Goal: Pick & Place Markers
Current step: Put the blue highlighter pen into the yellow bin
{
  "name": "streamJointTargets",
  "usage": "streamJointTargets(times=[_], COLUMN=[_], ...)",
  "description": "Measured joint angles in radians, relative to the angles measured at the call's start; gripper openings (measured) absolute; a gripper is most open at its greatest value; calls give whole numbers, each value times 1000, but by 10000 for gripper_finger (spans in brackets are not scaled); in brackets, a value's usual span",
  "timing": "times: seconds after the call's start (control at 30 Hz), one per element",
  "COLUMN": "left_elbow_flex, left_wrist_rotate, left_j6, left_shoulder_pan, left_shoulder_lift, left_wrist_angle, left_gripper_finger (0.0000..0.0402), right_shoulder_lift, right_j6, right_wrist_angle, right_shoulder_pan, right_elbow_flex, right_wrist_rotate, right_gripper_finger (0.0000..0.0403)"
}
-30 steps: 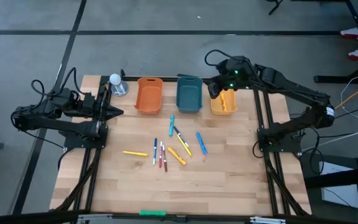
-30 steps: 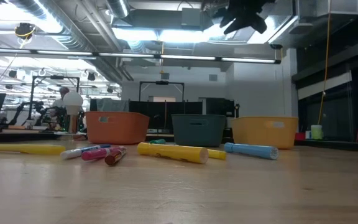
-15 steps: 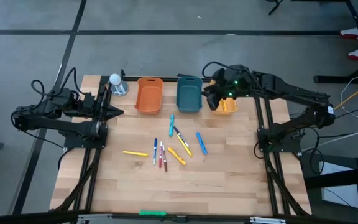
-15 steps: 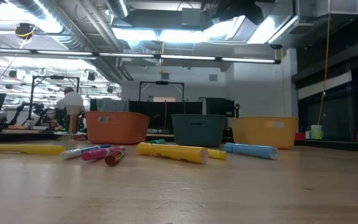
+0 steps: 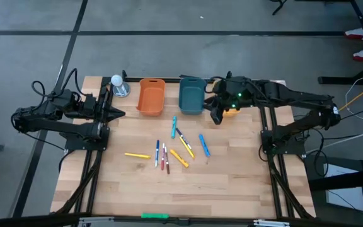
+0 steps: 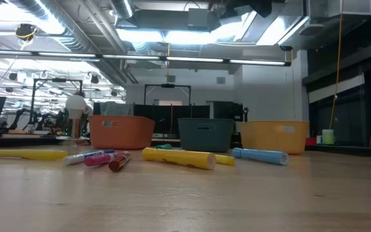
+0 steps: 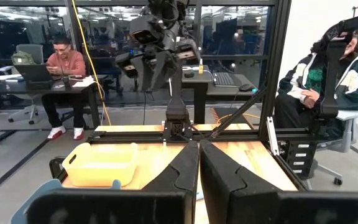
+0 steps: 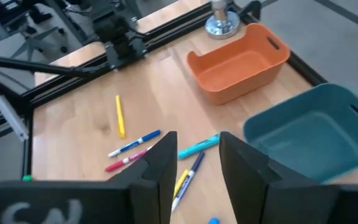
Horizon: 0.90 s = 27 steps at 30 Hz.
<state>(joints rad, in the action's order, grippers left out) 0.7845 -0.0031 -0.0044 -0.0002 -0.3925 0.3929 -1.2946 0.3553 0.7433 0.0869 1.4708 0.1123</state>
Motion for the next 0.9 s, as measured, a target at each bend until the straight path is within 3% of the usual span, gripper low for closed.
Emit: streamJointTargets(times=[0.47, 0.9], left_elbow_flex=[0, 0], left_wrist_rotate=[0, 0], left_j6=[0, 0], left_shoulder_pan=[0, 0], left_shoulder_lift=[0, 0], left_wrist_angle=[0, 0], left_gripper_finger=[10, 12], right_shoulder_lift=[-72, -187], right_j6=[109, 294], right_wrist_angle=[25, 138], right_shoulder_pan=[-116, -144], right_elbow_flex=[0, 0], right_wrist_rotate=[-1, -15], right_gripper_finger=[120, 120])
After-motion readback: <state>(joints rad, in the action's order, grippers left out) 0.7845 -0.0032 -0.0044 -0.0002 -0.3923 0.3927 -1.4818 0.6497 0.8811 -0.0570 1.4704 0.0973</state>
